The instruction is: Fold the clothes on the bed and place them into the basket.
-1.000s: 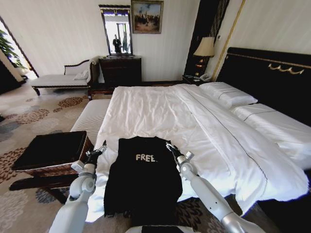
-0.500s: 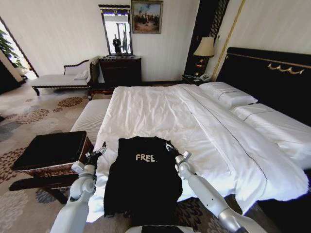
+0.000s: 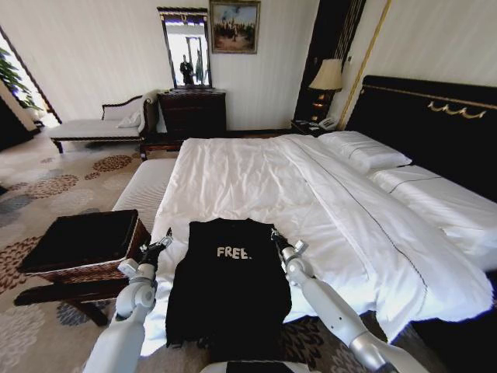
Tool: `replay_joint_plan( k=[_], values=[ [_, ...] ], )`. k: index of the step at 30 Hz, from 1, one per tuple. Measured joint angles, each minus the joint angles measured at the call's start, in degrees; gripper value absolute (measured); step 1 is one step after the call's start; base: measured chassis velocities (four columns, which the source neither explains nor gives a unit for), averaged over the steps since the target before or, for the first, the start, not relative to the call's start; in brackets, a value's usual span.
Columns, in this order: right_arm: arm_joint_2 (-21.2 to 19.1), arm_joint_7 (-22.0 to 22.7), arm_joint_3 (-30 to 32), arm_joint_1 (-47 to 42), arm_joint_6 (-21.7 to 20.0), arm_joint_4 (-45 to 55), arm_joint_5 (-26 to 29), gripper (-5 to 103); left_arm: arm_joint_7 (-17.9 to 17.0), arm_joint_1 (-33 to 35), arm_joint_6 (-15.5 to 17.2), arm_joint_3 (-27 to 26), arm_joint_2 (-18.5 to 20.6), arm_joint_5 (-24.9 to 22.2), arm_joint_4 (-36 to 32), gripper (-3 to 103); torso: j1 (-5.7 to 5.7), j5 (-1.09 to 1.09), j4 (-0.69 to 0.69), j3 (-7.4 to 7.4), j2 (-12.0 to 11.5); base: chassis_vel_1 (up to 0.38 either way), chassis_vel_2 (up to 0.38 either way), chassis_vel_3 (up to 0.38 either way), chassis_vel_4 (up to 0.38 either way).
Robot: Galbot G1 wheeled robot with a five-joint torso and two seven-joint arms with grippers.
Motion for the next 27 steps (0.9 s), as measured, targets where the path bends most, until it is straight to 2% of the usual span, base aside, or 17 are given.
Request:
replay_joint_plan(
  k=[5, 8, 11, 12, 21, 27],
  values=[
    [0.07, 0.37, 0.41, 0.51, 0.34, 0.63, -0.56, 1, 0.07, -3.12, 3.01, 2.64, 1.22, -4.05, 3.03, 100, 0.0, -0.01, 0.01, 0.0, 0.01, 0.0, 0.0, 0.0, 0.0],
    [0.09, 0.42, 0.62, 0.23, 0.62, 0.63, -1.64, 1, -0.32, -7.34, 6.48, 5.12, 2.03, -8.62, 6.17, 100, 0.0, -0.01, -0.01, 0.0, 0.01, 0.0, 0.0, 0.0, 0.0],
    [0.13, 0.44, 0.79, -0.12, 0.68, 0.7, -1.97, 1, -0.31, -9.41, 7.43, 6.24, 2.19, -9.54, 8.01, 100, 0.0, 0.01, -0.02, 0.01, 0.01, 0.0, 0.0, 0.0, 0.0],
    [0.15, 0.45, 1.07, -0.39, 0.76, 0.92, -2.32, 1, -0.31, -11.9, 8.26, 7.64, 2.25, -10.29, 10.63, 100, 0.0, 0.0, -0.01, 0.01, 0.0, 0.0, 0.0, 0.0, 0.0],
    [0.63, 0.85, 1.31, -1.05, 0.95, 1.3, -3.38, 1, -0.33, -22.45, 8.38, 13.94, 0.08, -8.9, 23.42, 100, 0.0, 0.0, -0.01, 0.01, 0.0, 0.0, 0.0, 0.0, 0.0],
    [0.96, 0.9, 1.41, -1.61, 1.12, 1.56, -3.87, 1, 0.43, -26.24, 7.6, 15.33, -1.37, -7.47, 30.36, 101, 0.0, 0.0, 0.0, 0.01, 0.0, 0.0, 0.0, 0.0, 0.0]
  ],
)
